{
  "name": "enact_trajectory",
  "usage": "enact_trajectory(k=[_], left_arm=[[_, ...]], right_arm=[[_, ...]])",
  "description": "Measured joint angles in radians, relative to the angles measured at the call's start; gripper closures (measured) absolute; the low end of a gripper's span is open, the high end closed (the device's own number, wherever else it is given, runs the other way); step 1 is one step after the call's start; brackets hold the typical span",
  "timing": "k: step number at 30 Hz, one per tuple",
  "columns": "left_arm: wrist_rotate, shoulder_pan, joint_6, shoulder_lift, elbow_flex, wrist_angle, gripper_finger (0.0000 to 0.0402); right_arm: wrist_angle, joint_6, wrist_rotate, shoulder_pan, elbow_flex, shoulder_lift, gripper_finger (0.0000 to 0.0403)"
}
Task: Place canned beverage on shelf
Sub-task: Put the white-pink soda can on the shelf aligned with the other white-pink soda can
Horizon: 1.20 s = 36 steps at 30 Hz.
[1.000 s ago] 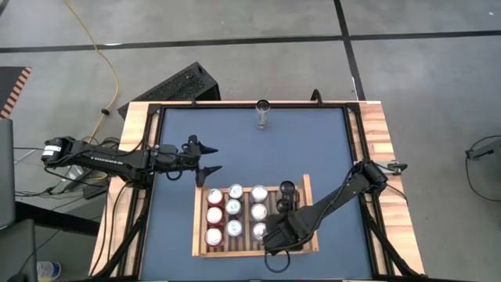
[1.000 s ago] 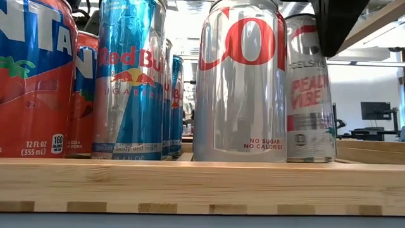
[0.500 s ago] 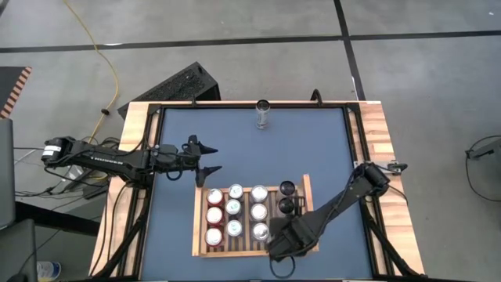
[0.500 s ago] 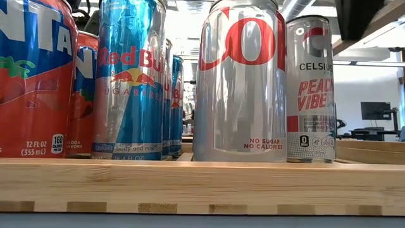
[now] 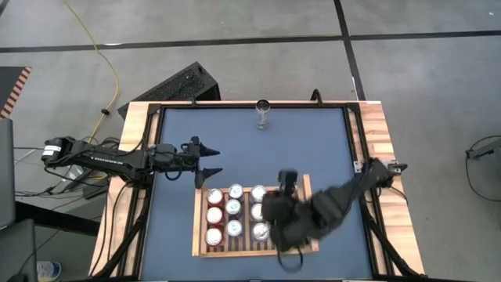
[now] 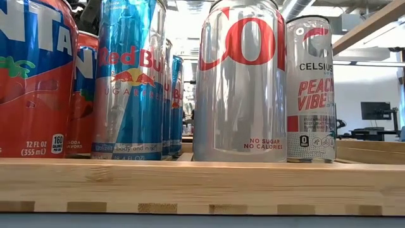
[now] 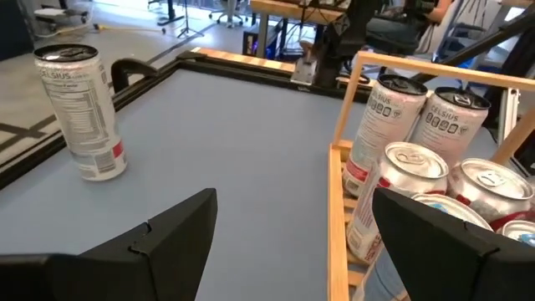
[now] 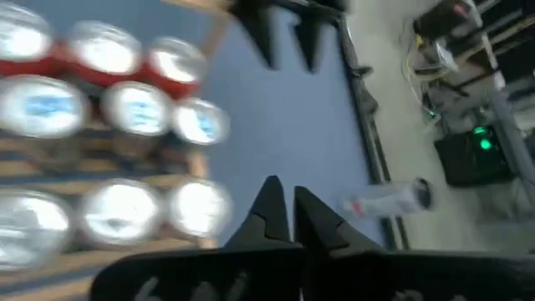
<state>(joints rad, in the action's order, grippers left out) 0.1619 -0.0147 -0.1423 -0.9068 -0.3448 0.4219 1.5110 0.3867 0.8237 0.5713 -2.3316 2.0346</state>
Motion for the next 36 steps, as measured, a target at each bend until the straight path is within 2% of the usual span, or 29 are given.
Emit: enact_trajectory(k=[3, 7, 14, 19, 22, 26, 33, 36], left_arm=[[-0.001, 0.0, -0.006, 0.0, -0.017, -0.013, 0.0095], [-0.022, 0.0, 0.004, 0.0, -0.063, -0.063, 0.0095], [-0.026, 0.002, 0.049, 0.0, -0.103, -0.126, 0.0095], [-0.025, 0.002, 0.053, 0.0, -0.103, -0.138, 0.0095], [-0.022, 0.002, 0.053, 0.0, -0.103, -0.16, 0.0095], [-0.016, 0.001, 0.068, 0.0, -0.103, -0.178, 0.0095], [-0.006, 0.0, 0.078, 0.0, -0.103, -0.186, 0.0095], [-0.004, 0.0, 0.078, 0.0, -0.103, -0.193, 0.0095]], right_arm=[[0.011, -0.079, -0.015, -0.103, 0.015, -0.063, 0.0384], [0.025, -0.222, -0.084, -0.287, 0.016, -0.118, 0.0328], [-0.129, -0.635, -0.332, -0.639, 0.017, -0.128, 0.019], [-0.293, -0.699, -0.513, -0.85, 0.018, -0.067, 0.0115], [-0.32, -0.666, -0.624, -0.957, 0.018, -0.033, 0.0096], [-0.315, -0.619, -0.626, -1.041, 0.018, 0.046, 0.009], [-0.303, -0.472, -0.618, -1.067, 0.018, 0.159, 0.0089], [-0.279, -0.464, -0.62, -1.063, 0.018, 0.191, 0.0089]])
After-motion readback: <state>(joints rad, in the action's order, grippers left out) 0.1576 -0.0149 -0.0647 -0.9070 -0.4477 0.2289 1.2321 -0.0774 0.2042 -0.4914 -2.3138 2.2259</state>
